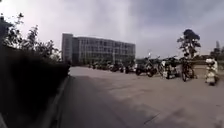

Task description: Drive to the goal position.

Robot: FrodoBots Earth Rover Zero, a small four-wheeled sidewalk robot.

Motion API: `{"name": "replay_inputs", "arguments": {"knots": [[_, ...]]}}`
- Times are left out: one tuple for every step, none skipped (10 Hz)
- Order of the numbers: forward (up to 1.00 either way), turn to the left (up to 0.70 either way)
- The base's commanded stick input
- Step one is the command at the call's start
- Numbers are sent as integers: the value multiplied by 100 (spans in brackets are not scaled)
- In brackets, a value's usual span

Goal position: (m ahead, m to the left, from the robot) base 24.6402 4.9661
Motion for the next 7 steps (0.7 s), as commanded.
{"name": "replay_inputs", "arguments": {"knots": [[70,35],[70,0],[70,0],[70,5],[70,35],[70,33],[70,25]]}}
